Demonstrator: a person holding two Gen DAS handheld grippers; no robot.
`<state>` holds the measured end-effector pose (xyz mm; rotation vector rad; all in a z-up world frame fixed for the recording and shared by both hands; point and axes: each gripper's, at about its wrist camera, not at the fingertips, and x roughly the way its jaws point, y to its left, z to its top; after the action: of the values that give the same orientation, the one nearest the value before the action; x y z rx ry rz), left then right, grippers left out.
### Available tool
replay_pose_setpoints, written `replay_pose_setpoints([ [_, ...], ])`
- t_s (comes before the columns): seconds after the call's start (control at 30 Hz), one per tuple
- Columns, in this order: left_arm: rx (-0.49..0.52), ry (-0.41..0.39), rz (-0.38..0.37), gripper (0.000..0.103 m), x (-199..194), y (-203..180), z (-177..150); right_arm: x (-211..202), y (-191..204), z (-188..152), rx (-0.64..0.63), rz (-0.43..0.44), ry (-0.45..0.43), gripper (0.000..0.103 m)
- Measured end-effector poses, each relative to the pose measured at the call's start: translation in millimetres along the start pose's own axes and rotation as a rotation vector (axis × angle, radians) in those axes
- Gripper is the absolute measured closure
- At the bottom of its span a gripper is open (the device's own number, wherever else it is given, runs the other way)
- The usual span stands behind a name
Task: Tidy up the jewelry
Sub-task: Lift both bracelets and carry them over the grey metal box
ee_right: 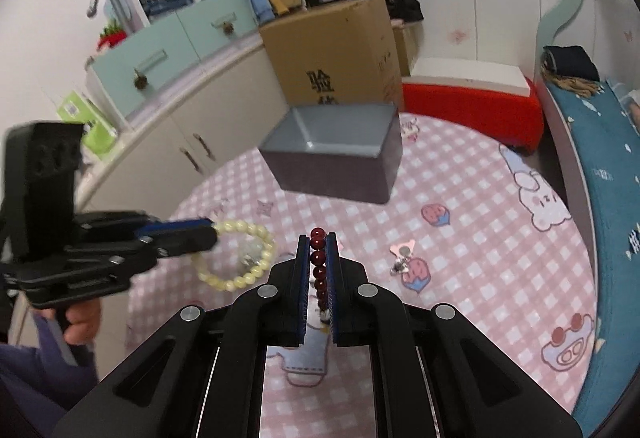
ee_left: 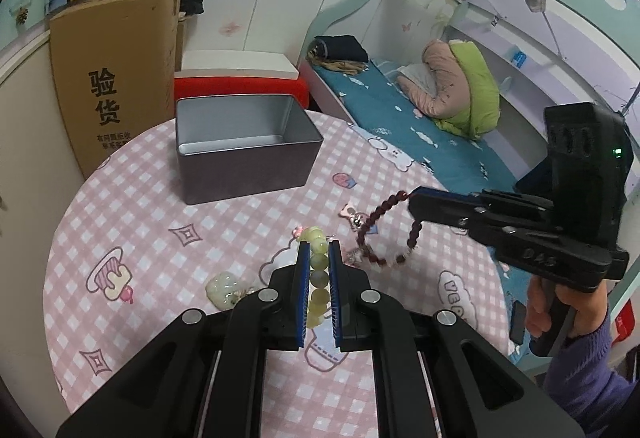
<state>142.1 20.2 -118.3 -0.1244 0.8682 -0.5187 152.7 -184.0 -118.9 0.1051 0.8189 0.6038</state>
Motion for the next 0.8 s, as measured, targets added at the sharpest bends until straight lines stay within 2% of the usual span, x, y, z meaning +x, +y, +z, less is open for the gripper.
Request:
replay_pose_setpoints([
  [0.27,0.029,-0.017,-0.016,0.095,-5,-8,15,-38,19,23,-0.045,-0.011,-0.092,0.095],
  [0.4,0.019,-0.015,-0.025,0.095,-3,-7,15,-40,31,24,-0.091,-0.014,-0.069,0.095],
  [0.43,0.015,-0.013,-0.028,0.095,-2,-6,15,-37,29,24,-0.09,-0.038,-0.061,0.095],
  [0.57,0.028,-0.014,-0.039,0.095,-4,-8,21,-29,19,30,-0.056,-0.03,-0.061,0.095],
  [0.67,0.044,-0.035,-0.05,0.095,-9,-9,39,-23,19,42,-0.064,-0.028,-0.074,0.095],
  [0.8,0.062,-0.09,-0.016,0.095,-18,-5,75,-12,15,71,-0.055,-0.045,-0.115,0.095],
])
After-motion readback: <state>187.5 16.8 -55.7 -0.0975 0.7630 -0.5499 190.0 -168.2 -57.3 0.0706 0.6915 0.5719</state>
